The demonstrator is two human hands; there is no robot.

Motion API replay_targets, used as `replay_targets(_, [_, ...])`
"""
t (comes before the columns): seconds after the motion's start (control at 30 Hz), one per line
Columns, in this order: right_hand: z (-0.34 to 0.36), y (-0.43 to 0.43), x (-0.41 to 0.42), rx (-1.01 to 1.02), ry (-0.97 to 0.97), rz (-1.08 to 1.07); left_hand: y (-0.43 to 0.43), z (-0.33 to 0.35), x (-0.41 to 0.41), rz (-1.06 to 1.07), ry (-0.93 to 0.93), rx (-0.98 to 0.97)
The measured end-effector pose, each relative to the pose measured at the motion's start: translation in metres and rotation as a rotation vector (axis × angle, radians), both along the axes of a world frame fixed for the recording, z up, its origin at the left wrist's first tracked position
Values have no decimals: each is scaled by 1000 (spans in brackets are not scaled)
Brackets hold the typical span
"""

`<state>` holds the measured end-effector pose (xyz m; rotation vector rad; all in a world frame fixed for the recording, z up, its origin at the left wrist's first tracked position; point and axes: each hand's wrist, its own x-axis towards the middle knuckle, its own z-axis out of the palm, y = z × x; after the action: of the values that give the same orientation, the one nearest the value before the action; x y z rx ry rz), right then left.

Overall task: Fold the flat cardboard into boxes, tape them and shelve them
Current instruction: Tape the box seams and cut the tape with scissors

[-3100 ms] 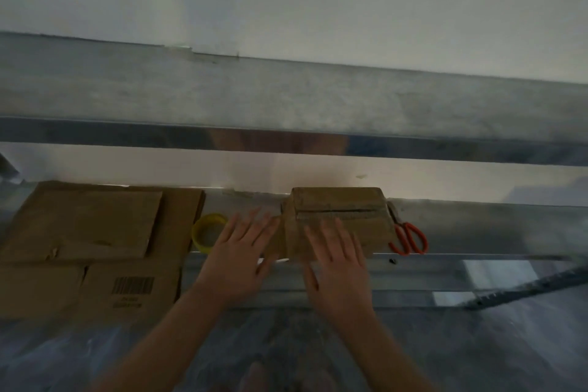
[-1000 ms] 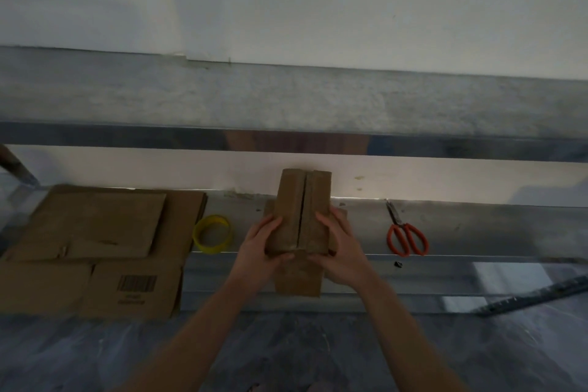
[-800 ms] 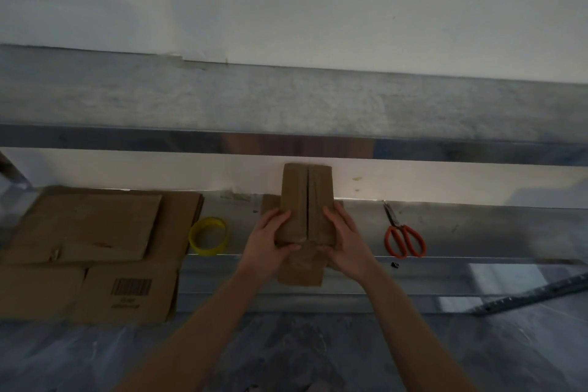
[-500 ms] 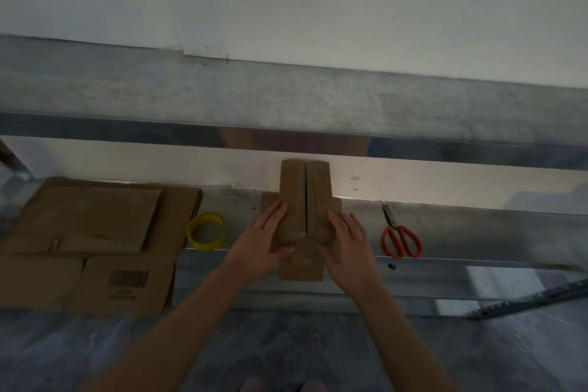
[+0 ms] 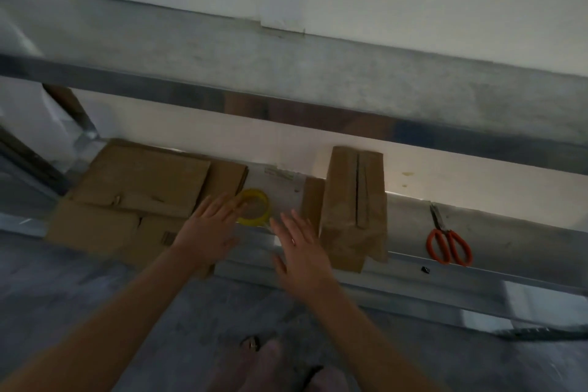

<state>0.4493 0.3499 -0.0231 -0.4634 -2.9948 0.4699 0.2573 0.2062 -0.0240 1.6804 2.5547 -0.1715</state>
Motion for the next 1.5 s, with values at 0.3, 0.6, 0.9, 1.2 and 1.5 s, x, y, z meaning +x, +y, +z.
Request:
replay_targets(0.3, [-57,5,-62,-181,-226,-339,21,-49,-39,-131,-40,-143])
replay_targets(0.6, [-61,7,-87,-135,-114,-483,36,-55,-55,-182,-116,-31])
replay_targets(0.9, [-38,-1,-77,-250,139,-472,31,-24,-57,-243,-341,253])
replay_targets(1.2, [33,21,-23,-514,224,-518,41,40,2,-66,-667,518])
replay_targets(1.5, [98,83,52,-480,121,-411,69,108,65,43,-766,436])
